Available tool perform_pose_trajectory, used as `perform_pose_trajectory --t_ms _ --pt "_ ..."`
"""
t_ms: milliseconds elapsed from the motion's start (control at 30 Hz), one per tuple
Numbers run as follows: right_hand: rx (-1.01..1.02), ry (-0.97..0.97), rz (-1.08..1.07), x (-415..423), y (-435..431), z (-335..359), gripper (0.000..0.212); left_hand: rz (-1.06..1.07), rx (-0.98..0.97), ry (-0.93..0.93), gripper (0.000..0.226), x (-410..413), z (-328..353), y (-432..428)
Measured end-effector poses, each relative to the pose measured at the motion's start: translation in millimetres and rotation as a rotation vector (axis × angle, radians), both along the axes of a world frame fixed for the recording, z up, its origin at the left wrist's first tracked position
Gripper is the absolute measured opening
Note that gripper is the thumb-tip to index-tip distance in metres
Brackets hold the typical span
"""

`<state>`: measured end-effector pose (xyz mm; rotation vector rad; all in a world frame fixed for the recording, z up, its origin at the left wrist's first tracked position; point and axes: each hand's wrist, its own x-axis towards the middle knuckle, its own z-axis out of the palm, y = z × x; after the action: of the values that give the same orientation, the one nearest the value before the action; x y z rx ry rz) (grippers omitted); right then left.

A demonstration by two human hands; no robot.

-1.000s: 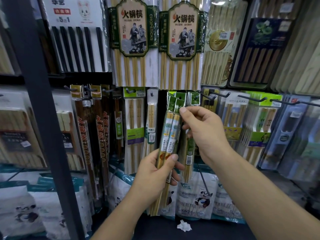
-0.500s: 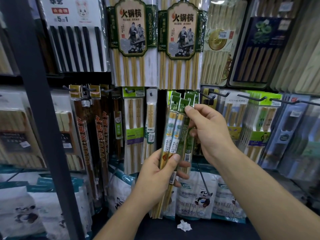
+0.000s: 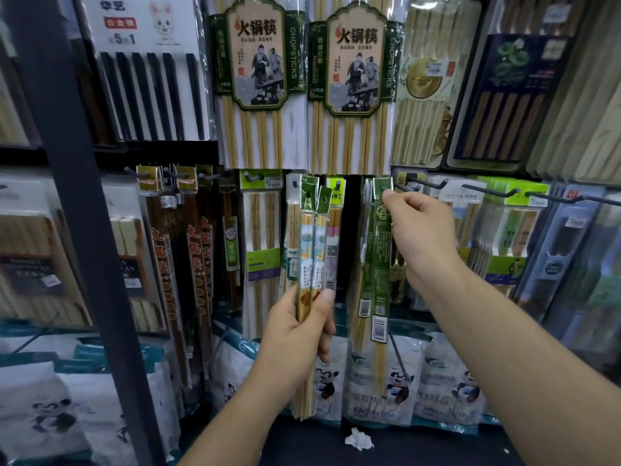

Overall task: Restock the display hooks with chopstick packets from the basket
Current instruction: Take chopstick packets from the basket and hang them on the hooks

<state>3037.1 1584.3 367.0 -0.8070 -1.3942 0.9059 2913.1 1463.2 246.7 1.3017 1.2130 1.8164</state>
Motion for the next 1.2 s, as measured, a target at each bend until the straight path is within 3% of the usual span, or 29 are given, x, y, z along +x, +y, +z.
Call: perform_pose_trajectory --t_ms 233,567,767,933,1100,1200 --pt "-0.007 -0.004 -0.043 -5.2 3.1 -2.7 0.042 -0.029 -0.02 -0.004 0.029 -0.6 2.1 0.3" --pt "-0.003 0.023 -0.128 -1.8 -2.4 -12.2 0.025 -0.12 -0.022 -0.082 0.021 -1.0 2.9 -2.3" --pt "0.014 -0.024 0.165 0.9 -32.9 -16.0 0.016 -0.165 0.016 -0.049 0.022 5.7 6.1 -3.1" --pt "-0.069 0.044 0.242 -0.3 -37.3 -13.7 0.01 -0.192 0.008 -0.059 0.017 6.8 7.2 -5.2" --pt "-0.104 0.064 0.338 0.6 -38.6 -11.9 0.026 -0.195 0.005 -0.084 0.023 8.0 7.1 -3.7" --pt "-0.087 0.068 0.266 1.3 -35.2 -8.3 0.03 -0.143 0.01 -0.109 0.026 8.9 4.0 0.0"
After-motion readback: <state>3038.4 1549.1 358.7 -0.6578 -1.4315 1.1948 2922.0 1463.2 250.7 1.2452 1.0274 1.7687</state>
